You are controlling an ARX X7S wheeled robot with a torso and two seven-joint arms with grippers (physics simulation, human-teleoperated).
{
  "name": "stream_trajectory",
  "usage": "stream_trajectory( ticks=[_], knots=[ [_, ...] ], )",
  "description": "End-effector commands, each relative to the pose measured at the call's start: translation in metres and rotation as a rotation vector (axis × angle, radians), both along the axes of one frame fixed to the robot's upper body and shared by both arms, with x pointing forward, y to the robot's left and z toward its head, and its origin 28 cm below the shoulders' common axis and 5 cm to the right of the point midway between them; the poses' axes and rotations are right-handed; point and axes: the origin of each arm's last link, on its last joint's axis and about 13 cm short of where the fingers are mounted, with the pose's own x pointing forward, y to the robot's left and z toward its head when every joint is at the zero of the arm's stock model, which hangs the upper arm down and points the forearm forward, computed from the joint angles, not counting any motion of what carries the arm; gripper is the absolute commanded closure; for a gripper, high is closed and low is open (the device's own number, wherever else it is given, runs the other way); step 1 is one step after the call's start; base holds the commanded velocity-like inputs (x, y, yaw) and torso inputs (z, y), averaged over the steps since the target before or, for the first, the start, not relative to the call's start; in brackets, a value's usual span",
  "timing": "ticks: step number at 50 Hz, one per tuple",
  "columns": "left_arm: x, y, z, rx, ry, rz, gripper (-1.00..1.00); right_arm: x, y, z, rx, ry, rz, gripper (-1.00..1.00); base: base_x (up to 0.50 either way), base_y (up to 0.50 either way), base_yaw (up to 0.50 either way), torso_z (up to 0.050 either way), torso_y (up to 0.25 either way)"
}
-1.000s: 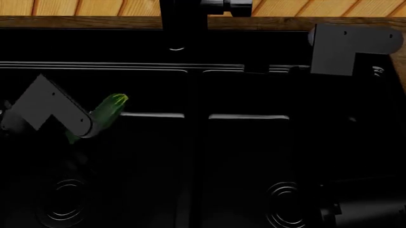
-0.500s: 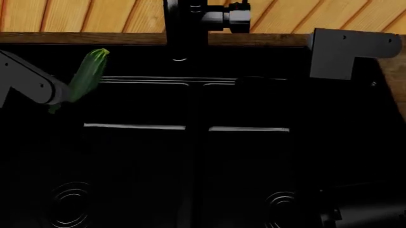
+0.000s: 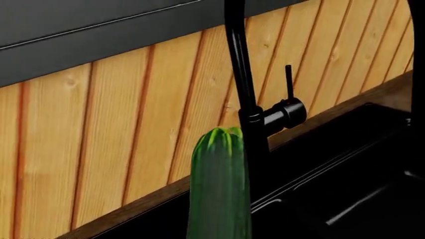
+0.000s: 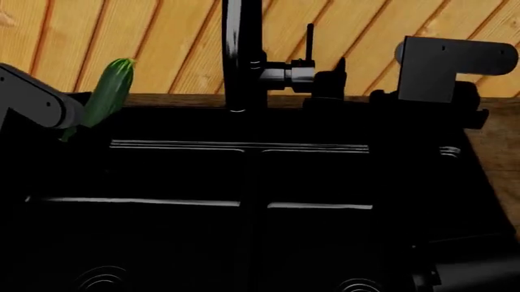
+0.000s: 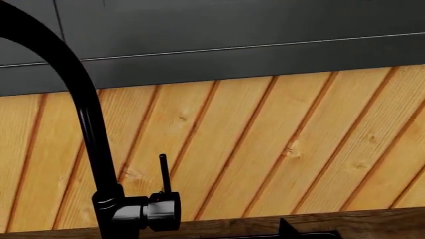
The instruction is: Pick the zucchini from the sink and place it on the plate located on the counter
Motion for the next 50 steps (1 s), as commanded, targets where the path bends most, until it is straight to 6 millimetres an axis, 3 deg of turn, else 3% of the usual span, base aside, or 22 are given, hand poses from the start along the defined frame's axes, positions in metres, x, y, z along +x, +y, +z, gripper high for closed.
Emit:
stream_trajectory(
  ticks=[1, 15, 50],
  knots=[
    [-0.0008, 0.0009, 0.0016, -0.033, -0.004, 0.025, 1.0, -0.0002, 0.0014, 0.001, -0.003, -0.001, 0.004, -1.0, 0.0, 0.0, 0.0, 0.0, 0.25],
    [0.0017, -0.0001, 0.0084, -0.044, -0.056, 0.052, 1.0, -0.0043, 0.0023, 0.0038, -0.018, -0.008, 0.001, -1.0, -0.03, 0.0, 0.0, 0.0, 0.071],
    [0.0004, -0.0006, 0.0082, -0.047, -0.062, 0.049, 1.0, -0.0057, 0.0036, 0.0022, -0.014, -0.006, 0.012, -1.0, -0.46, 0.0, 0.0, 0.0, 0.0]
  ],
)
